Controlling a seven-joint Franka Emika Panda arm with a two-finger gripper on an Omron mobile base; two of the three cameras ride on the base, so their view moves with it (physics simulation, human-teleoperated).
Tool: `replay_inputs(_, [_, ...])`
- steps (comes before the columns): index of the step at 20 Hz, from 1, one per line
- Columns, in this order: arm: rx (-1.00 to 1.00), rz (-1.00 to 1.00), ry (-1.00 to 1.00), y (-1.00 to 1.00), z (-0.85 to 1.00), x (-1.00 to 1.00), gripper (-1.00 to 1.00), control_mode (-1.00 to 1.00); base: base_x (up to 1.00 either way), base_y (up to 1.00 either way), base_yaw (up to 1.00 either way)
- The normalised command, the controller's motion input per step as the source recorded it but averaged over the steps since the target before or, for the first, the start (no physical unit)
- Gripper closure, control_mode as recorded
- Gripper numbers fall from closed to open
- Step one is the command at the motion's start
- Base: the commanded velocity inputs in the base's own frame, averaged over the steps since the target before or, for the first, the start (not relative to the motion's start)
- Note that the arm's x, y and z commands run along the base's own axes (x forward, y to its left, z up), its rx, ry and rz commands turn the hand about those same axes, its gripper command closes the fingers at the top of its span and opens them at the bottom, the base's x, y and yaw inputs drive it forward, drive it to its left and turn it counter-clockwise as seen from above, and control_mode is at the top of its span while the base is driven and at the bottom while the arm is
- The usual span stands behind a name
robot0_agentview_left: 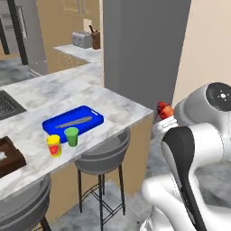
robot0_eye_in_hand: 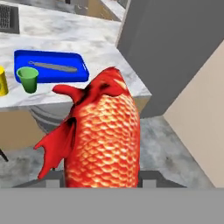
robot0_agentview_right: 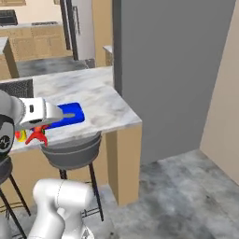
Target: Gather the lemon and mushroom from the fridge and place them on a tray on the dining counter. Then gather the steak and fish from the fridge and place them on the other tray.
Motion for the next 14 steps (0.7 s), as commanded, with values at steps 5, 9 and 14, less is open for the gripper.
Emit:
replay_inputs(5, [0.0,0.0,0.0,0.0,0.0,0.0,1.0,1.0,0.6,-0.01,0.52])
replay_inputs(9, [0.0,0.0,0.0,0.0,0.0,0.0,1.0,1.0,0.79,-0.28,0.41])
replay_inputs(14, [0.0,0.0,0.0,0.0,0.0,0.0,1.0,1.0,0.82,-0.39,0.37])
